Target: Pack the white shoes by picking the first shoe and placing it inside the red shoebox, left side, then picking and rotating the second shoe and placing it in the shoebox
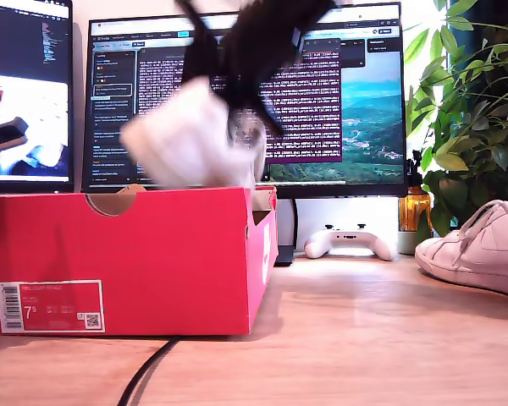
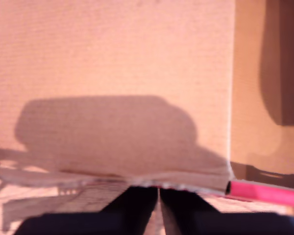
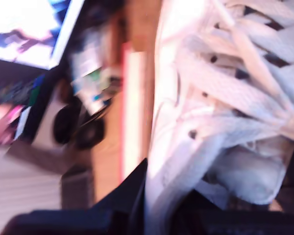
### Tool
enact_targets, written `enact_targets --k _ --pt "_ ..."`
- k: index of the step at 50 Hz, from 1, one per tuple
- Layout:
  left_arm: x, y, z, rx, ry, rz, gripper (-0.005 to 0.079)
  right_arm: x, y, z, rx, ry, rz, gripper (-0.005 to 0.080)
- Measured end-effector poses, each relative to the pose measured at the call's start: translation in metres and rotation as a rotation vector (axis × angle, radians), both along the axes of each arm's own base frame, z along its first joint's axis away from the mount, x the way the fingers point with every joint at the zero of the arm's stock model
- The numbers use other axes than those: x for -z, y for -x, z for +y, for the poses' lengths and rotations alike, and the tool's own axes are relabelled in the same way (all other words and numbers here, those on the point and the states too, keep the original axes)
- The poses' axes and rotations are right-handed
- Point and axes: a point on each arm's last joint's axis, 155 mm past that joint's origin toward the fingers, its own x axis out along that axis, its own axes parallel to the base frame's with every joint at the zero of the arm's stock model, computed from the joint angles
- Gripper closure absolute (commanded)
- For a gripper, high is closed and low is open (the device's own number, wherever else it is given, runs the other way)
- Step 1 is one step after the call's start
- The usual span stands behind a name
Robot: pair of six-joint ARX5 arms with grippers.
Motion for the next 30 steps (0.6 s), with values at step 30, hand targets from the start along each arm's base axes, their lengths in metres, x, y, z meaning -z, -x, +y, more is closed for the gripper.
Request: enact_targets --k 30 --pt "-0.001 -0.001 0.0 0.001 0.002 -0.008 0.0761 0.016 0.006 0.034 -0.011 -0.013 -0.023 0.0765"
